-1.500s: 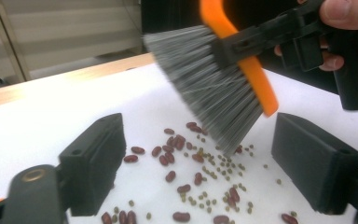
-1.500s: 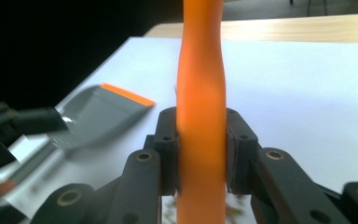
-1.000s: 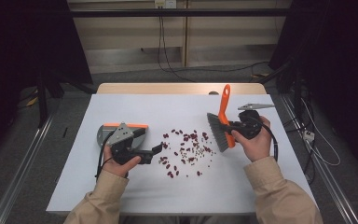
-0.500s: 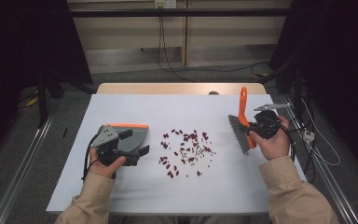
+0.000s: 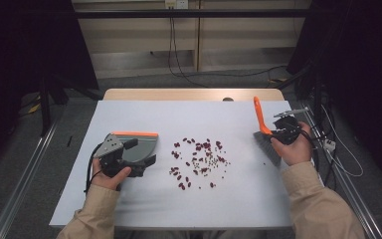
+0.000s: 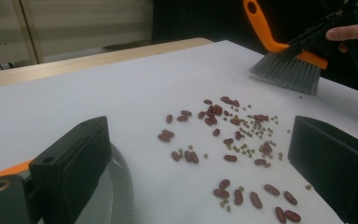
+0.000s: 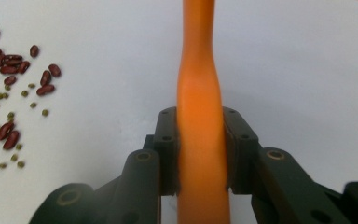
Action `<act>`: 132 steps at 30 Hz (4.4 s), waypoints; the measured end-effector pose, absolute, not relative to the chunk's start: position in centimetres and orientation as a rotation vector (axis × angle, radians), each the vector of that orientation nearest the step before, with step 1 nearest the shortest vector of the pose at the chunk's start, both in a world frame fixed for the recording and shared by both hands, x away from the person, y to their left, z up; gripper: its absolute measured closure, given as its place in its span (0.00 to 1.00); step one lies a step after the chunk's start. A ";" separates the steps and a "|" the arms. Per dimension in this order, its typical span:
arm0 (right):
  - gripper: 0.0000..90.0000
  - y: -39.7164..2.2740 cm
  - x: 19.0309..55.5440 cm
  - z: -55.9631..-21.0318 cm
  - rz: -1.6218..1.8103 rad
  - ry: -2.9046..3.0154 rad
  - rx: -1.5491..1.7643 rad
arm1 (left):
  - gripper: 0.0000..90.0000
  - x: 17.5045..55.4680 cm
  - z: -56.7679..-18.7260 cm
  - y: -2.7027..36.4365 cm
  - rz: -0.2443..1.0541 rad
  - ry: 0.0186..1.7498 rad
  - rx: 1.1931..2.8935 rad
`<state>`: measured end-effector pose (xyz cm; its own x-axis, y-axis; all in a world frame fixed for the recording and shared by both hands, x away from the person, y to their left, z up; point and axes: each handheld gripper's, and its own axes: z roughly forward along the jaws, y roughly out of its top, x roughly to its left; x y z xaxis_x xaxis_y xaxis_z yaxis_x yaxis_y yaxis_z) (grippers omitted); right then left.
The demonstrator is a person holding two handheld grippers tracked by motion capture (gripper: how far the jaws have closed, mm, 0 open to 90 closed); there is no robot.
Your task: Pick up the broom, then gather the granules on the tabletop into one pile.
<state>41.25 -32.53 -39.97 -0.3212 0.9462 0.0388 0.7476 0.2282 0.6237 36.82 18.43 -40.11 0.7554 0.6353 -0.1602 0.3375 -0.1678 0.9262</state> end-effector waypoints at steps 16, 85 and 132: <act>0.78 -32.8 39.5 -41.2 0.792 2.166 1.523 | 0.06 36.6 -40.3 18.8 0.337 0.773 1.779; 0.79 -21.9 43.2 -41.7 1.195 2.032 1.239 | 0.07 36.3 -41.0 20.8 0.361 0.808 1.793; 0.79 -19.3 47.8 -41.7 1.085 2.376 0.995 | 0.07 36.3 -41.2 21.3 0.362 0.828 1.785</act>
